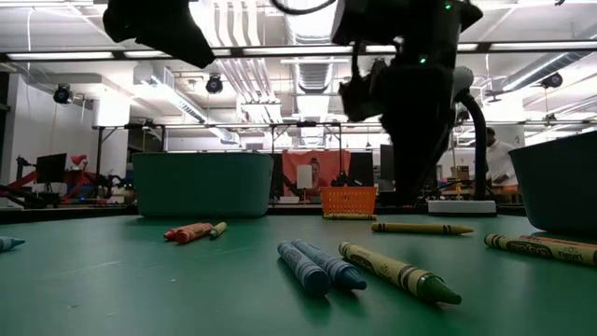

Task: Sort crayons
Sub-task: Put the yellow crayon into the black bin

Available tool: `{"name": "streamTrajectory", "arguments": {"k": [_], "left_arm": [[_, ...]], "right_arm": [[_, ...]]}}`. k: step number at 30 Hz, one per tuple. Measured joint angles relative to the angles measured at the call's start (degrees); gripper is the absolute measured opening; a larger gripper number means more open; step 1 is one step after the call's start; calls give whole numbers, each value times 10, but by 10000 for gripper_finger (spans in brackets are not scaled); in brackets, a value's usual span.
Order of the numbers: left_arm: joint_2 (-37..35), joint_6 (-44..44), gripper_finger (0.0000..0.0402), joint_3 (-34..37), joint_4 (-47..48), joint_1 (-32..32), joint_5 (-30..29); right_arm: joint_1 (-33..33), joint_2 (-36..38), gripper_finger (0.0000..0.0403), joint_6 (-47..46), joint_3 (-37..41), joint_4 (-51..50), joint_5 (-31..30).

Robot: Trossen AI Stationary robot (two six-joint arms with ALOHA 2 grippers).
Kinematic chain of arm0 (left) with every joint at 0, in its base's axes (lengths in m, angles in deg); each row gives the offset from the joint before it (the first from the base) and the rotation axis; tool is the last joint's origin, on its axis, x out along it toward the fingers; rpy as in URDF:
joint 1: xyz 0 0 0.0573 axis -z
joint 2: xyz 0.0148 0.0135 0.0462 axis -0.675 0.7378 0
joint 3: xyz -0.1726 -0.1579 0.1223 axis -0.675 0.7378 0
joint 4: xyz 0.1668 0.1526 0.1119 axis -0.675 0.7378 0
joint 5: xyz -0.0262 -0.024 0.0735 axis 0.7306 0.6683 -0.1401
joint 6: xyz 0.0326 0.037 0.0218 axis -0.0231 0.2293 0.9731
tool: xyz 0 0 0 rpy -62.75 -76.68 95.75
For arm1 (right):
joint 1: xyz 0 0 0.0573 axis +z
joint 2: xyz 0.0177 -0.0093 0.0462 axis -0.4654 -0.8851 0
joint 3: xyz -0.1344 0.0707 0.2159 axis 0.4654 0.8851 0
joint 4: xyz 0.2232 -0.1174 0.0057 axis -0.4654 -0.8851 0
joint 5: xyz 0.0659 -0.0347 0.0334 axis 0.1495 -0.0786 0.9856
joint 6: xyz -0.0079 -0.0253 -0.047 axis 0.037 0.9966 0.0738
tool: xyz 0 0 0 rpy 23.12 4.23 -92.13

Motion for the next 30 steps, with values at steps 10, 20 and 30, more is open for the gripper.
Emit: {"name": "streamTrajectory", "arguments": {"k": [10, 20, 30], "left_arm": [[0, 0, 96, 0, -22, 0, -20], [0, 78, 96, 1, -79, 4, 15], [-1, 290, 78, 65, -306, 28, 144]], "right_arm": [[0, -59, 148, 23, -27, -21, -19], [0, -82, 105, 44, -25, -9, -20], [-1, -78, 15, 105, -23, 13, -29]]}}
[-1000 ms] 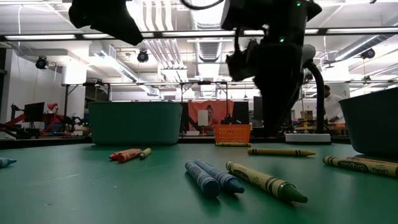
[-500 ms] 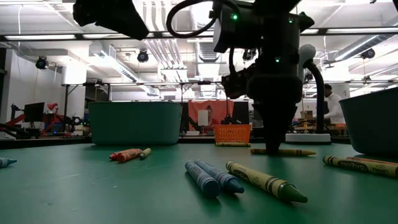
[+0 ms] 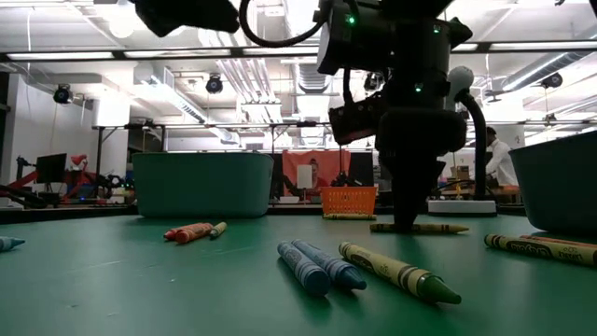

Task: Sort crayons
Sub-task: Put the yellow crayon into the black bin

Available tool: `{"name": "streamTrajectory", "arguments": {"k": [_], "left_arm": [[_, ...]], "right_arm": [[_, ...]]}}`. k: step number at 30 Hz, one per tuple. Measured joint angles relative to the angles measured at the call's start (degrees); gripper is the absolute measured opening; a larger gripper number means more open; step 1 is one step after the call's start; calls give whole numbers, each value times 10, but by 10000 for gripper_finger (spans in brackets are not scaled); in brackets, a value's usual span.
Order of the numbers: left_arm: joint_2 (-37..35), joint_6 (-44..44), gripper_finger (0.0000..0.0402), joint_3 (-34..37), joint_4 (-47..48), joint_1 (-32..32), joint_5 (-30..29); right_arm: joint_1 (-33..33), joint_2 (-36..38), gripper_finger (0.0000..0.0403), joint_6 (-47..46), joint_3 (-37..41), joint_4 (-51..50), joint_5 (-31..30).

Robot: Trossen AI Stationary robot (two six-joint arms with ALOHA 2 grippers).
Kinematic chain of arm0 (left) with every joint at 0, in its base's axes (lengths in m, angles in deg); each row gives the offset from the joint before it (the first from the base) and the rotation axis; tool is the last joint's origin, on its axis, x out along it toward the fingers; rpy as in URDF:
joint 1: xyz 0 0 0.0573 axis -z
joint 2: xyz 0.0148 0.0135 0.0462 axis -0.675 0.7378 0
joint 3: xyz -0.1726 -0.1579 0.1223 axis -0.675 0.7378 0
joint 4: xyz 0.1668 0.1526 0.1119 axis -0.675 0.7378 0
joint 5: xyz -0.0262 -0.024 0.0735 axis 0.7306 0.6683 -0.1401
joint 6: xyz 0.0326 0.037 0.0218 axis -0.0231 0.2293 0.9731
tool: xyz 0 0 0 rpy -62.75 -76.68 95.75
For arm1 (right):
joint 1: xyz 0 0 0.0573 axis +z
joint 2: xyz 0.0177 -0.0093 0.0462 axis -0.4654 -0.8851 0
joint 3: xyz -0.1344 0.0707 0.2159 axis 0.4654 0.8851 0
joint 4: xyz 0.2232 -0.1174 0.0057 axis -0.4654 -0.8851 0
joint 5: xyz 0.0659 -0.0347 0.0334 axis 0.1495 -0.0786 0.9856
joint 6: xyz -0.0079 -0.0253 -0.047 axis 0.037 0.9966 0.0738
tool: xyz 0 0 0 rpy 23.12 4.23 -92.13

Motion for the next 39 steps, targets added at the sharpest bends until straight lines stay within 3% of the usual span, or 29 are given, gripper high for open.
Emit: {"name": "streamTrajectory", "arguments": {"k": [6, 14, 22, 28, 34, 39], "left_arm": [[-2, 56, 78, 53, -154, 1, -17], [-33, 100, 83, 184, -420, -12, -45], [-31, 95, 156, 270, -545, -25, -131], [-11, 151, 183, 278, -647, -45, -108], [1, 182, 169, 263, -661, -51, -64], [17, 187, 154, 253, -665, -59, -62]], "right_arm": [[-5, 56, 12, 73, 16, 104, -10], [-41, 155, 12, 203, 103, 388, -5], [-56, 178, 12, 231, 190, 699, 60], [-56, 158, 12, 248, 185, 741, 60], [-55, 160, 12, 269, 183, 743, 60], [-52, 160, 12, 294, 183, 741, 62]]}}
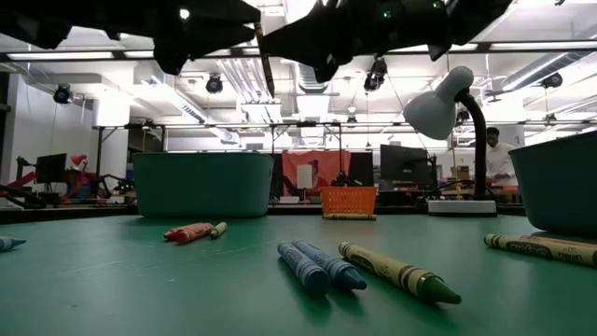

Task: Sort crayons
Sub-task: Put the yellow crayon into the black bin

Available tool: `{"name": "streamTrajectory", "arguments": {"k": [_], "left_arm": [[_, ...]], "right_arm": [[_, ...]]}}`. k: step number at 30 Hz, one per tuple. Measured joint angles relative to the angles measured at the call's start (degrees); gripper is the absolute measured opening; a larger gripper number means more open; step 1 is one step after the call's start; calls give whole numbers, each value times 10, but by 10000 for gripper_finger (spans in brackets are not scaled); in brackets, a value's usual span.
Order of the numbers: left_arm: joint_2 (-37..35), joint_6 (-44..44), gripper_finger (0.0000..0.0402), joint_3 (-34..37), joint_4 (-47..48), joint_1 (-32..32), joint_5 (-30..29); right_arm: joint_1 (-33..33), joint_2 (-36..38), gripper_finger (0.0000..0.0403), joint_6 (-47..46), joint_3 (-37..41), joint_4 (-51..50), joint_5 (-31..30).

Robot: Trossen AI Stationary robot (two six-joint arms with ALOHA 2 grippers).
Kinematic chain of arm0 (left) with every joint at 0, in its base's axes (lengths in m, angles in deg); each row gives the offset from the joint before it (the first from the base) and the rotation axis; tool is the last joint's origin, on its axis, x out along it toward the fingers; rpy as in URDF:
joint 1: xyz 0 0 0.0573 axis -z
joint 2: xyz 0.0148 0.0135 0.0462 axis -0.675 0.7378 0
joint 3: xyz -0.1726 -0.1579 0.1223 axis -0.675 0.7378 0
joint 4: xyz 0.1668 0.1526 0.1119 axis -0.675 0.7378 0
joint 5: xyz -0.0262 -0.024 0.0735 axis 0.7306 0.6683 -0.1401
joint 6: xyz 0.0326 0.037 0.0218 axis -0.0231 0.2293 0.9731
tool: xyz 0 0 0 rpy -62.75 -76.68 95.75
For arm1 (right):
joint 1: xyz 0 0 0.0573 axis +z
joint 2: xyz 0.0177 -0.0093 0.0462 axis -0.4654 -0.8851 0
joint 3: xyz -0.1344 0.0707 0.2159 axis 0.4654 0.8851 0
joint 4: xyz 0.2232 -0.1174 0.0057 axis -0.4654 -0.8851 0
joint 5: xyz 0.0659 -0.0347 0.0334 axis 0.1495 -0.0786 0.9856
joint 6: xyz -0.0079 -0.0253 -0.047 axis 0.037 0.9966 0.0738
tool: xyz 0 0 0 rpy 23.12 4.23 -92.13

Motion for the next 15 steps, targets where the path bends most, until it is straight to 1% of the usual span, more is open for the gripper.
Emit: {"name": "streamTrajectory", "arguments": {"k": [3, 10, 13, 15], "left_arm": [[17, 0, 151, -7, -2, -10, -1], [44, 19, 148, -29, -7, -20, 0], [46, 34, 131, -39, -11, -20, -1], [46, 39, 110, -39, -12, -20, -2]], "right_arm": [[1, 0, 12, 7, 0, -4, 14], [0, 0, 12, 13, 0, -6, 13], [1, 0, 13, 13, 0, -7, 13], [1, 0, 13, 10, 0, -7, 10]]}}
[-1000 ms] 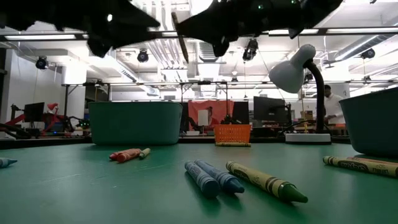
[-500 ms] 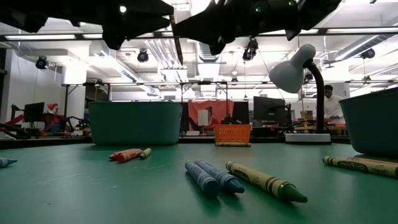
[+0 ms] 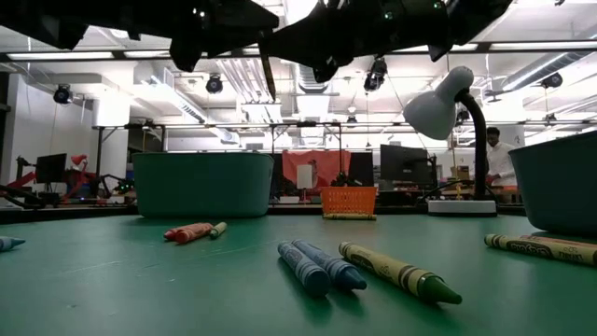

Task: Sort crayons
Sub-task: Put the yellow crayon into the black bin

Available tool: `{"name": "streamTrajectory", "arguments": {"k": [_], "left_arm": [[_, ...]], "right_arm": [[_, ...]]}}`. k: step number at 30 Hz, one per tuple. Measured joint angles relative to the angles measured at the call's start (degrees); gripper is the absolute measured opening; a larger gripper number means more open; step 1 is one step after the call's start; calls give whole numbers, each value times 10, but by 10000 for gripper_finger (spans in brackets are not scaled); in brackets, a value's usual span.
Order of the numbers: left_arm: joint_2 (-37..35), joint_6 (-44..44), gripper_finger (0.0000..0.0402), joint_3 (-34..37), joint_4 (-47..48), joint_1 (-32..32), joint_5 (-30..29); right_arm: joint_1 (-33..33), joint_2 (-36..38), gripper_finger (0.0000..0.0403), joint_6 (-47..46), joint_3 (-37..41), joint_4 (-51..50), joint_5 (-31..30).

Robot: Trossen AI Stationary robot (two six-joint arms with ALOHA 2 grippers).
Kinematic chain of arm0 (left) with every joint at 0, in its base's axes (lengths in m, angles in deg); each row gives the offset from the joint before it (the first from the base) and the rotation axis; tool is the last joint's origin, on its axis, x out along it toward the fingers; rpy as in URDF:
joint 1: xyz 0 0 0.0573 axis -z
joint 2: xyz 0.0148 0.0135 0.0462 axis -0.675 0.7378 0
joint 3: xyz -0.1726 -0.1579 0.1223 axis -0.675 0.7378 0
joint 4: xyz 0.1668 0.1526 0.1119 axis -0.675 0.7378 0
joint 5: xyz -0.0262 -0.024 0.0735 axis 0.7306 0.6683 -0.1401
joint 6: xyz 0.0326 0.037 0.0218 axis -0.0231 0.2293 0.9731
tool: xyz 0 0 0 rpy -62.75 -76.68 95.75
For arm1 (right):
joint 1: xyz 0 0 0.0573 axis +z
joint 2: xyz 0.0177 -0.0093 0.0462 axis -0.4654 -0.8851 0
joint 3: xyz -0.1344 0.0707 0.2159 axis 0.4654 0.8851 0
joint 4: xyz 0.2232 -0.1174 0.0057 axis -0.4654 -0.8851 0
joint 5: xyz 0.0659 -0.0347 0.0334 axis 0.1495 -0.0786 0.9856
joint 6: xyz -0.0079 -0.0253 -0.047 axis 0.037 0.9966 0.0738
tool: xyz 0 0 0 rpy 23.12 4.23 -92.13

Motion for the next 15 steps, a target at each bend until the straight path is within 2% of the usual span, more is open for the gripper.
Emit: {"name": "streamTrajectory", "arguments": {"k": [6, 10, 15], "left_arm": [[-3, -12, 13, 0, 1, 0, -12], [-4, -24, 16, 0, 2, 6, -14], [-17, -19, 4, -13, 24, 30, -18]], "right_arm": [[0, 0, 16, -16, 0, 3, -3], [0, 1, 41, -18, 0, 0, -3], [-1, 9, 98, -37, 0, 0, 1]]}}
